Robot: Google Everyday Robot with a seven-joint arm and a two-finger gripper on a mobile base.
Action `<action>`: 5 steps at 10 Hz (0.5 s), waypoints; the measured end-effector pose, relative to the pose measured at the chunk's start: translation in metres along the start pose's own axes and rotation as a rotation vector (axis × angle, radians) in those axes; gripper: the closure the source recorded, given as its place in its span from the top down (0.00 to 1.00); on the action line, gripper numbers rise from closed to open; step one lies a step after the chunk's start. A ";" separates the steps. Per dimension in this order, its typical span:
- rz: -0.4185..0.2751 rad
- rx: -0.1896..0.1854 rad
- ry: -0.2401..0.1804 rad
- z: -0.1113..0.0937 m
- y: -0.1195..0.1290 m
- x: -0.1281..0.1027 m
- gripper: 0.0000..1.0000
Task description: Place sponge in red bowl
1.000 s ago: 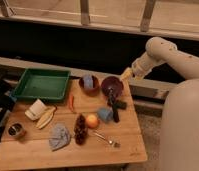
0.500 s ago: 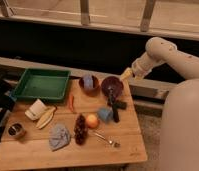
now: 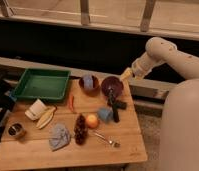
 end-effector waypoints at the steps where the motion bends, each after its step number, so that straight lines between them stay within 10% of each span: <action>1: -0.002 0.002 0.000 0.000 0.000 0.000 0.62; 5: -0.025 0.022 -0.015 -0.003 0.005 -0.002 0.62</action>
